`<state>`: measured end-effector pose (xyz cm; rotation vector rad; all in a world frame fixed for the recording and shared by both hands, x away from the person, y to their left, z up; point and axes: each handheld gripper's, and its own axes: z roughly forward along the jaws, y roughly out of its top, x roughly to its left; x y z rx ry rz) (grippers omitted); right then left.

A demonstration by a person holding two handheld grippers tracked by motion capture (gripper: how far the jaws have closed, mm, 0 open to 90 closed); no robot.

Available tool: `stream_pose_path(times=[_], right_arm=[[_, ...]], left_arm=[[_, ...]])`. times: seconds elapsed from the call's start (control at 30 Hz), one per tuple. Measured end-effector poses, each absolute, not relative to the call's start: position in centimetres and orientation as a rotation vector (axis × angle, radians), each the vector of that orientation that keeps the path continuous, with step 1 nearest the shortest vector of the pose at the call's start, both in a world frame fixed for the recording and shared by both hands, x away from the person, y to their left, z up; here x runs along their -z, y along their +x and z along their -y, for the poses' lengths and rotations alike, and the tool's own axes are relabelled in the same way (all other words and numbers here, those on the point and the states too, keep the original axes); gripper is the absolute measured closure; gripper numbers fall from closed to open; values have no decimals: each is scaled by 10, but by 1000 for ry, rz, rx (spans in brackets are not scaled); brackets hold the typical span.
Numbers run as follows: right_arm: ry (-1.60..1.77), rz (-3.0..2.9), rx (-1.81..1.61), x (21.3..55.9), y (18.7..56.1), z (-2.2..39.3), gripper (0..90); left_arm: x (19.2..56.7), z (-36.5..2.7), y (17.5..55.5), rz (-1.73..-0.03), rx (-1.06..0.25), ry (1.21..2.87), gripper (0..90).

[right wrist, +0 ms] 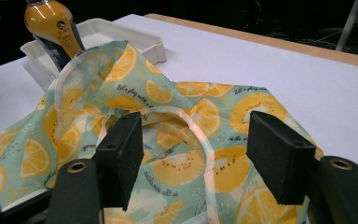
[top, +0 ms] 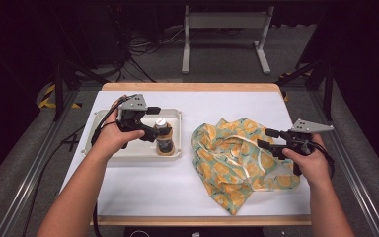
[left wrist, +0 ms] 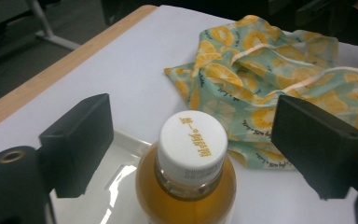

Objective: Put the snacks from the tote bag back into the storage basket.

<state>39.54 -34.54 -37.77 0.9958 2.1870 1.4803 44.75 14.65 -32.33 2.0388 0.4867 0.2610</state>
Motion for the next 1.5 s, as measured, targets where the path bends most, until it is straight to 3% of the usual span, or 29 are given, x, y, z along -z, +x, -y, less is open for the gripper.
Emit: stream_pose_path(times=[0.6,1.5], right_arm=[[963,-2196,-1465,371,388,346,302],[904,-2212,-1453,374,386,346,274]], left_arm=[[320,-192,384,-621,-327,1909,78],[413,-220,348,-731,-314,1840,44]])
